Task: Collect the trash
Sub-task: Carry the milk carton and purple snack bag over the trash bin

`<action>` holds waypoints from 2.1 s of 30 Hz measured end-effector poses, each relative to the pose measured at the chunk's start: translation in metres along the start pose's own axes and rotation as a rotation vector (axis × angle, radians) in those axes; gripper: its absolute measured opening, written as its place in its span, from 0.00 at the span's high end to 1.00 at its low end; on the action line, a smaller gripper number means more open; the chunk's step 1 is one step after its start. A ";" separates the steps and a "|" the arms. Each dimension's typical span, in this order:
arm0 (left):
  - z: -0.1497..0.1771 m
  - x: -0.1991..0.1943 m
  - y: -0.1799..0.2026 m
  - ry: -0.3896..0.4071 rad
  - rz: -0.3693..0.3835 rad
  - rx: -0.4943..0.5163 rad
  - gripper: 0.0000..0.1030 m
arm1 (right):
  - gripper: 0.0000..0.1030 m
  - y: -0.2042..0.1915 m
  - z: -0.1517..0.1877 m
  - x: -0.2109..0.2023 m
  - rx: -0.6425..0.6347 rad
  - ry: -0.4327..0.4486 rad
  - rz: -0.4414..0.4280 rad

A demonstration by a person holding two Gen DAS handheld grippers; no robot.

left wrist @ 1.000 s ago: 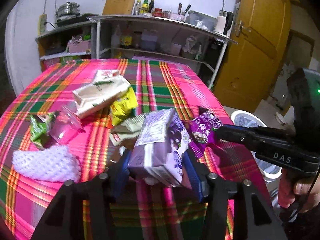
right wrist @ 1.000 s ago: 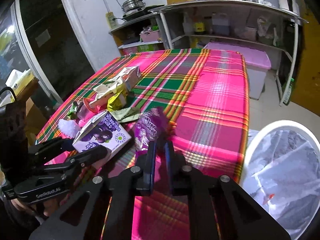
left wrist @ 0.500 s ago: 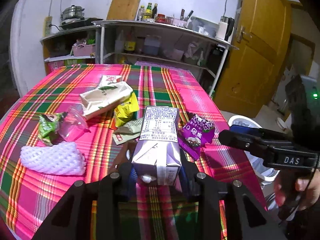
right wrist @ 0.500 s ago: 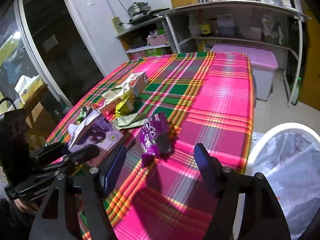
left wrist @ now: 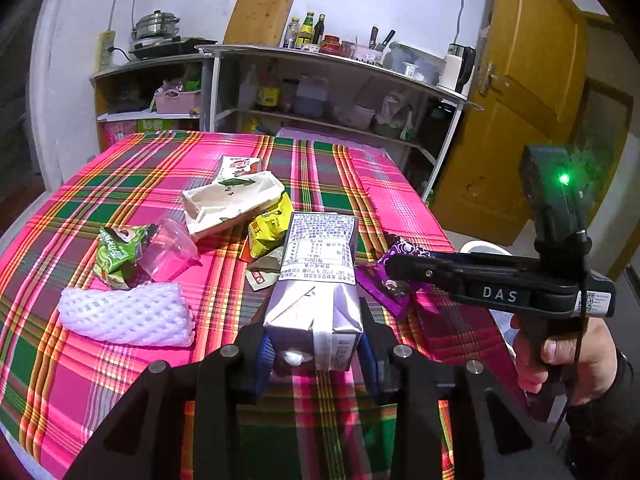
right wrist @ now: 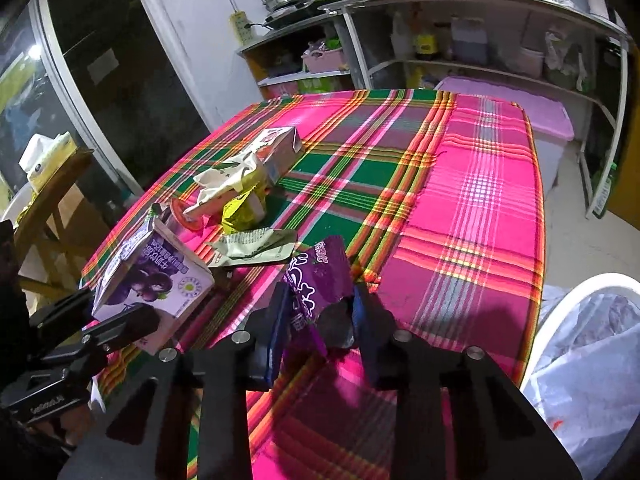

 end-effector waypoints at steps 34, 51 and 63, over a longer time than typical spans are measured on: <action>0.015 -0.055 0.078 0.032 0.123 0.068 0.65 | 0.70 0.002 0.067 -0.143 0.118 0.171 0.074; 0.017 -0.035 0.142 -0.009 0.206 0.164 0.65 | 0.70 0.061 0.090 -0.186 0.221 0.226 0.191; 0.019 -0.007 0.183 -0.059 0.254 0.218 0.65 | 0.70 0.112 0.108 -0.201 0.312 0.234 0.283</action>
Point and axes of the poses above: each gripper's, at about its wrist camera, not at the fingertips, and x roughly the way its jaws point, y to its right, z to its underside, the point moved 9 cm from there along x, roughly the way its jaws point, and after that the axes turned 4 degrees about -z, right-handed, at the moved point
